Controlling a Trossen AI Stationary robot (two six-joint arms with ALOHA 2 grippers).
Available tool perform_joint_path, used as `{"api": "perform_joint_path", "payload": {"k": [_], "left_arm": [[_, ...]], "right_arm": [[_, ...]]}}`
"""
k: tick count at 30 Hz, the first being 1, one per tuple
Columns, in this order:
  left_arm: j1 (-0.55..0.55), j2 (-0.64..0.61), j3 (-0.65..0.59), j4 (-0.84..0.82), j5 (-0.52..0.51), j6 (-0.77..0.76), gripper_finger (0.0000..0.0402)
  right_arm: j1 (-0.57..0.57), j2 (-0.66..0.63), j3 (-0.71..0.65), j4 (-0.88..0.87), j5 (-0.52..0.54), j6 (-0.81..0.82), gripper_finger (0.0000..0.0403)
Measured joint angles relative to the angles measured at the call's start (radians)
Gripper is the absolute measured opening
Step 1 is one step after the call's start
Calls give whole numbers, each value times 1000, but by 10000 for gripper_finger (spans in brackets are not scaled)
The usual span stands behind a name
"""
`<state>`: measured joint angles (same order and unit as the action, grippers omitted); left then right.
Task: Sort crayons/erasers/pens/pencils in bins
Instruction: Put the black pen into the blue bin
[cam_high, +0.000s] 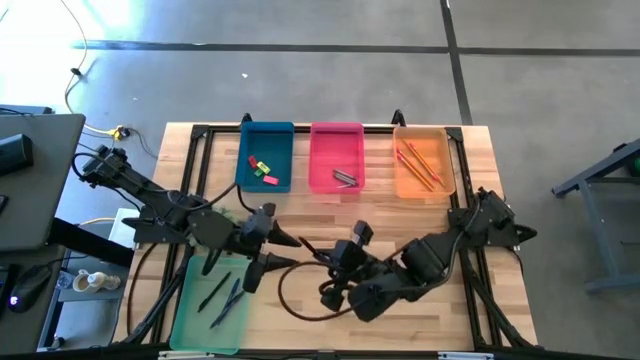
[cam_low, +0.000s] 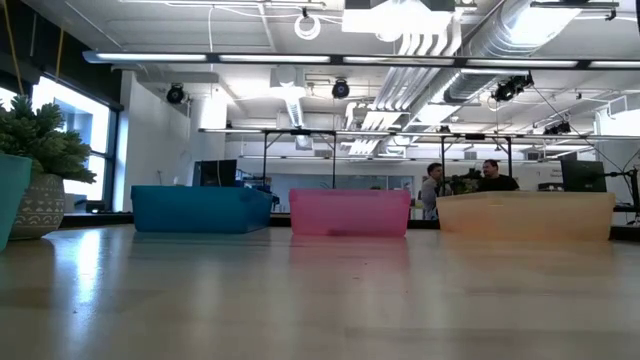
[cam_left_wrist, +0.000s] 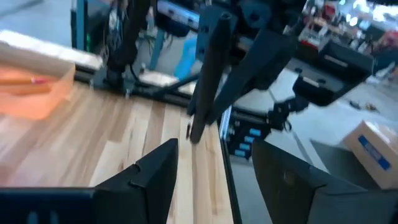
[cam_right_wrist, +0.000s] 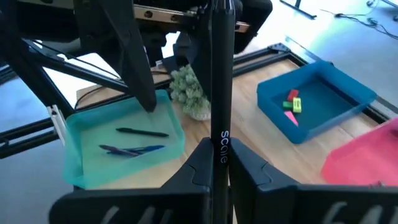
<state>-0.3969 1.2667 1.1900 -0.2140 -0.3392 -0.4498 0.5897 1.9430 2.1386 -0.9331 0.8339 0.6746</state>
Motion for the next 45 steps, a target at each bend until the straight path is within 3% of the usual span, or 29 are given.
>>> {"api": "perform_joint_path", "payload": {"k": [6, 15, 31, 36, 45], "left_arm": [[0, 0, 0, 97, -83, 46, 192], [12, 0, 0, 214, -122, 136, 184], [40, -1, 0, 218, -125, 146, 58], [40, -1, 0, 217, -179, 178, 23], [40, -1, 0, 175, -192, 146, 15]], "right_arm": [[-34, 0, 49, 3, -50, -74, 8], [-67, 0, 75, 10, -114, -134, 9], [-124, -1, 75, 11, -164, -235, 9], [-134, -3, 75, 10, -176, -244, 9], [-163, -3, 75, 2, -253, -238, 32]]}}
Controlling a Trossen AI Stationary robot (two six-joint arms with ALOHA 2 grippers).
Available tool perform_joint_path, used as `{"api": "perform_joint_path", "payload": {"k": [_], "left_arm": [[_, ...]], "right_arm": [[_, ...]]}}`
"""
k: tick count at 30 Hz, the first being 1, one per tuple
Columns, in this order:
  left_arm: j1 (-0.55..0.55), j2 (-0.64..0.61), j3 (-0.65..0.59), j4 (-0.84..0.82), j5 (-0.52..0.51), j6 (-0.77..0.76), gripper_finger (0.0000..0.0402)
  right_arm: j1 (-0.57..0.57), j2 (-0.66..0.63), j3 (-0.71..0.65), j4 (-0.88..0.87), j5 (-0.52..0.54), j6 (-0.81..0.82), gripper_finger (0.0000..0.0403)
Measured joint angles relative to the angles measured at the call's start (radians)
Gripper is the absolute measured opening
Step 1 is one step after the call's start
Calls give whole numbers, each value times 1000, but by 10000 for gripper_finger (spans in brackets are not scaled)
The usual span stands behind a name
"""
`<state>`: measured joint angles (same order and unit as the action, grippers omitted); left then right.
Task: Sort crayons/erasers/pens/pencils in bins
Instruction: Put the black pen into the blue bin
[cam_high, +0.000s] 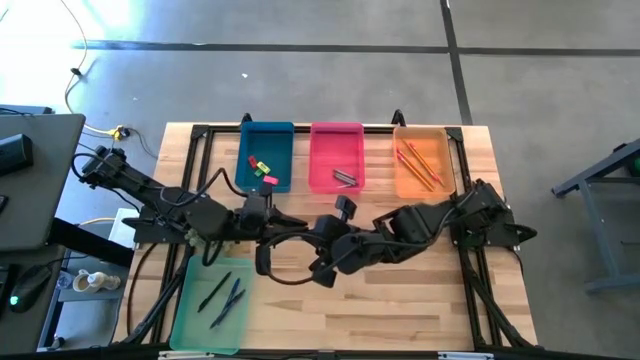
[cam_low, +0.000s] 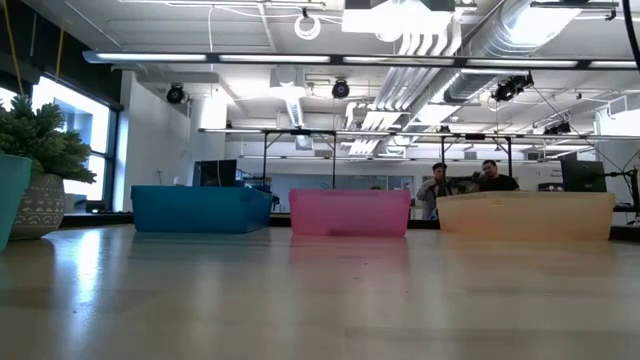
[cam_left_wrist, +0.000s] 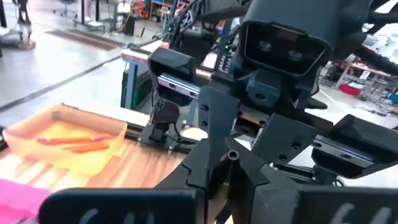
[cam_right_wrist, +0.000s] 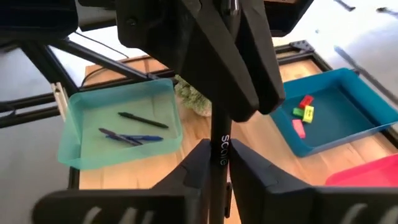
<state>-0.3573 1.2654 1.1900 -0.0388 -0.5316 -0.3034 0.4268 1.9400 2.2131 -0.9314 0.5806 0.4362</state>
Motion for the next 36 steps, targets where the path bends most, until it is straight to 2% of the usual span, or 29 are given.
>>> {"api": "perform_joint_path", "payload": {"k": [7, 11, 15, 23, 29, 36], "left_arm": [[-1, 0, 1, -142, -10, -105, 14], [-3, -8, 1, -302, 0, -221, 14], [-23, -13, 1, -456, 4, -329, 13], [-109, -14, 1, -735, 134, -595, 13], [-230, -14, 0, -947, 211, -830, 13], [-398, 8, 0, -1069, 260, -1053, 13]], "right_arm": [[-10, -1, 0, 2, -30, 0, 127], [-9, -5, 0, -4, -29, 11, 158], [-9, -6, 0, -8, -27, 11, 163], [-10, -6, 0, -14, 18, 35, 164], [-19, -6, 0, -19, 22, 57, 164], [-34, -6, 0, -21, 22, 61, 164]]}}
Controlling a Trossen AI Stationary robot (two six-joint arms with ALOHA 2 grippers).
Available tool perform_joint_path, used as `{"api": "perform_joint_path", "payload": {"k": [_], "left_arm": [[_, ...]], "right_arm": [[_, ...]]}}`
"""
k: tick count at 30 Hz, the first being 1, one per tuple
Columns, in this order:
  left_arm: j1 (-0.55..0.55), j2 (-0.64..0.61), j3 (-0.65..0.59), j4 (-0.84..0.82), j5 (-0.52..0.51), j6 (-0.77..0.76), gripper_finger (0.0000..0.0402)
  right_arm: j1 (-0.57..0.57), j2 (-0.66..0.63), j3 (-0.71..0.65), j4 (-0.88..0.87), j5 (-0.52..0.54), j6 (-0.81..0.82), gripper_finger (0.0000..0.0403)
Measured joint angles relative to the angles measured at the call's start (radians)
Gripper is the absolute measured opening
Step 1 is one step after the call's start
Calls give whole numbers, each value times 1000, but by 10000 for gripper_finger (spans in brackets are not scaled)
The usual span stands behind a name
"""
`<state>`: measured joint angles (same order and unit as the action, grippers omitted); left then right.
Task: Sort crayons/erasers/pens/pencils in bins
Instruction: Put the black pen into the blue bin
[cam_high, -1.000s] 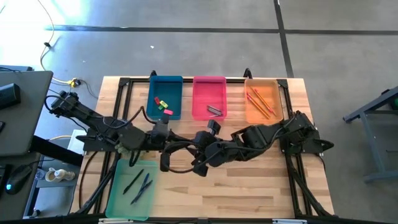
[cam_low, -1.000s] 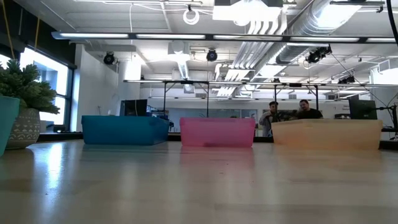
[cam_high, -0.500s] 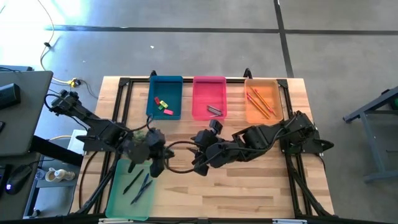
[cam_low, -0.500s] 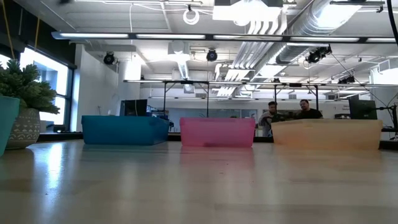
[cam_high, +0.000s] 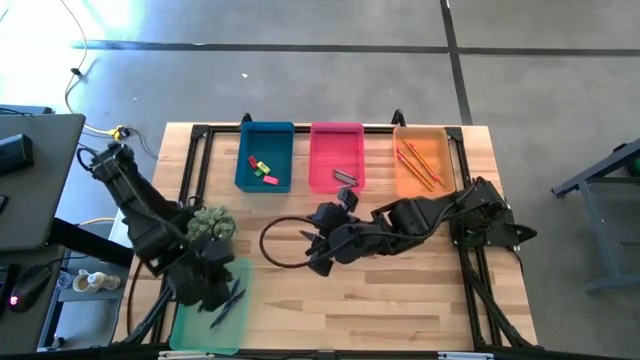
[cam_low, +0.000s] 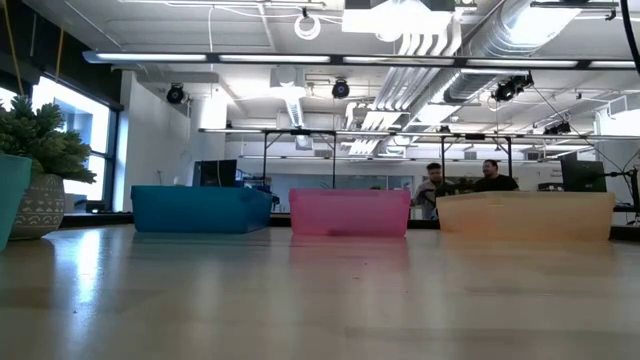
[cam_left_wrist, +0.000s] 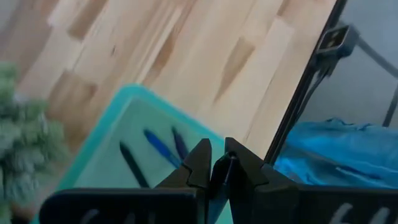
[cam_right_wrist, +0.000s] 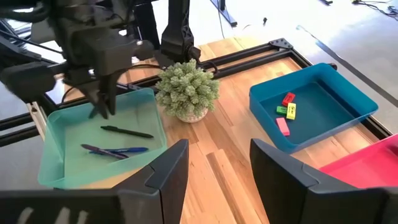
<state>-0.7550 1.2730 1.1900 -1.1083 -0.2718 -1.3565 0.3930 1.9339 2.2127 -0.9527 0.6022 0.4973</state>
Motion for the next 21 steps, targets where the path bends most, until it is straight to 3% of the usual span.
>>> {"api": "perform_joint_path", "payload": {"k": [9, 21], "left_arm": [[-119, 149, 0, -10, 5, -166, 13], [-131, 321, 0, -8, 126, -228, 13]], "right_arm": [[-8, 0, 0, 0, 0, 0, 164], [-7, 0, 0, -2, 0, 0, 164]]}}
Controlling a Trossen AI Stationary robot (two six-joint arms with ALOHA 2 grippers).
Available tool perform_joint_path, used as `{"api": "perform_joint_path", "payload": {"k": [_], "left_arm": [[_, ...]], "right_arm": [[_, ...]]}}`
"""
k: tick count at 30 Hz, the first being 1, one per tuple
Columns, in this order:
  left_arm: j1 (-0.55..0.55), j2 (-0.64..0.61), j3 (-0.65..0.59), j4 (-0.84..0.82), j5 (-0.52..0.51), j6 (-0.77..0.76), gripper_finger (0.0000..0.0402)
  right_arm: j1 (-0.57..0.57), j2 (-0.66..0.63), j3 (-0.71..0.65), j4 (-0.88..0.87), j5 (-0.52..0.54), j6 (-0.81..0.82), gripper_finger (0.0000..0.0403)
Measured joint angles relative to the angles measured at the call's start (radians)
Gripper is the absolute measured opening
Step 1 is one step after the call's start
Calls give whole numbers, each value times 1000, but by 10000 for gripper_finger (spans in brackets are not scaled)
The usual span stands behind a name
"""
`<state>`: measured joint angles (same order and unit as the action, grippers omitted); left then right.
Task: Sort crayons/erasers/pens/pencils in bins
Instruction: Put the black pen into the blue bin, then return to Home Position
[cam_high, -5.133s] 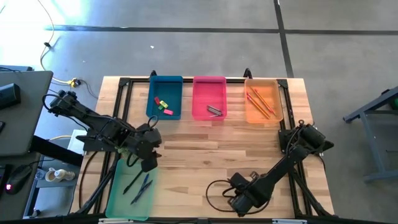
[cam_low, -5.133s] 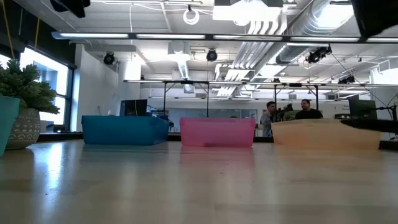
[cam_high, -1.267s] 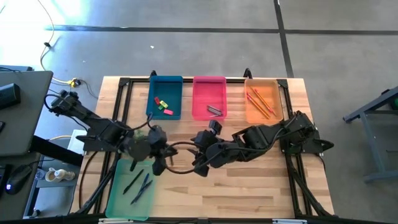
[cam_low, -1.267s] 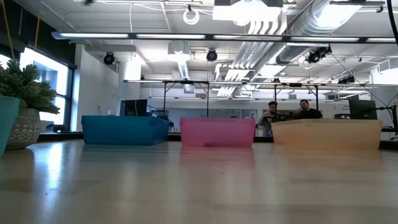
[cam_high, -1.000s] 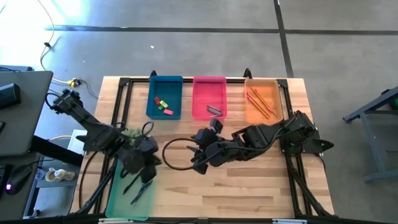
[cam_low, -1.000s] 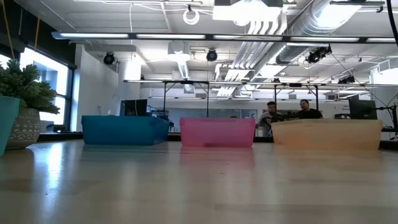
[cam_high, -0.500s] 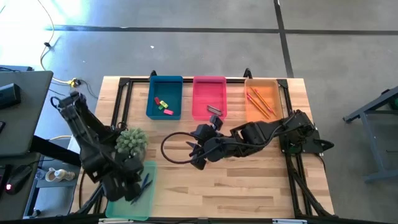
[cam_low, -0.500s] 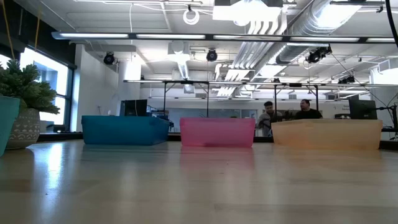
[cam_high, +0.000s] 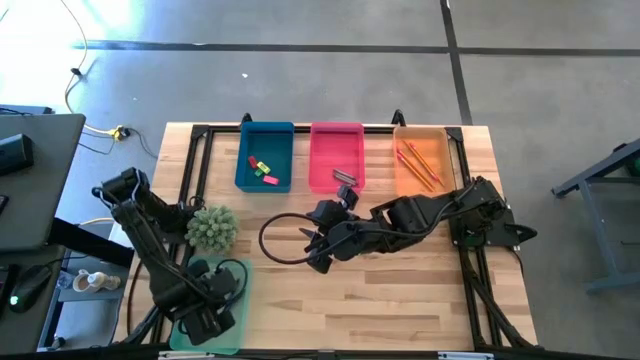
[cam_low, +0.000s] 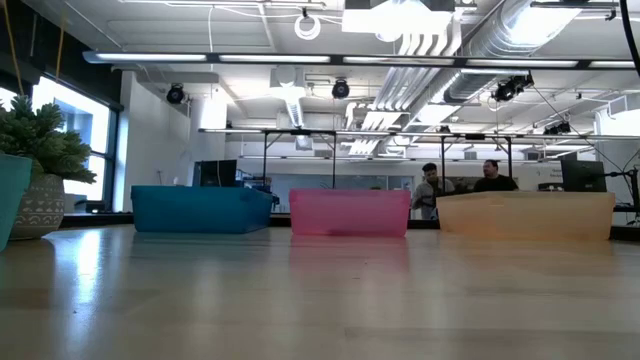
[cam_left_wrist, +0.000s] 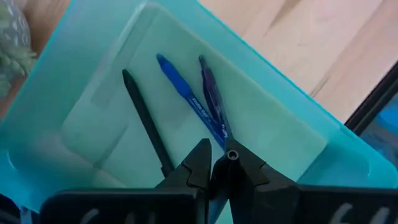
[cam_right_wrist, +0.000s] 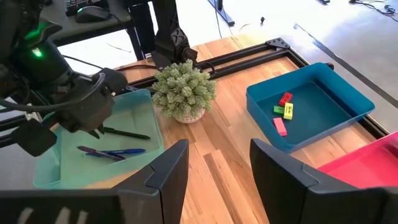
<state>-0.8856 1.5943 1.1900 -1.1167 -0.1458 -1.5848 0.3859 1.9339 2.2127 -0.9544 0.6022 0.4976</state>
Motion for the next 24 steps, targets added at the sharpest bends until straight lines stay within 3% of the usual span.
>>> {"api": "perform_joint_path", "payload": {"k": [9, 14, 24], "left_arm": [[6, 16, 0, 10, 23, -123, 33], [14, 15, 0, 12, 40, -176, 62], [57, -43, 0, 29, 57, -193, 130]], "right_arm": [[1, 0, 0, -18, -27, -6, 164], [1, 0, -1, -83, -76, -8, 164], [8, -36, -2, -230, -71, -47, 164]]}}
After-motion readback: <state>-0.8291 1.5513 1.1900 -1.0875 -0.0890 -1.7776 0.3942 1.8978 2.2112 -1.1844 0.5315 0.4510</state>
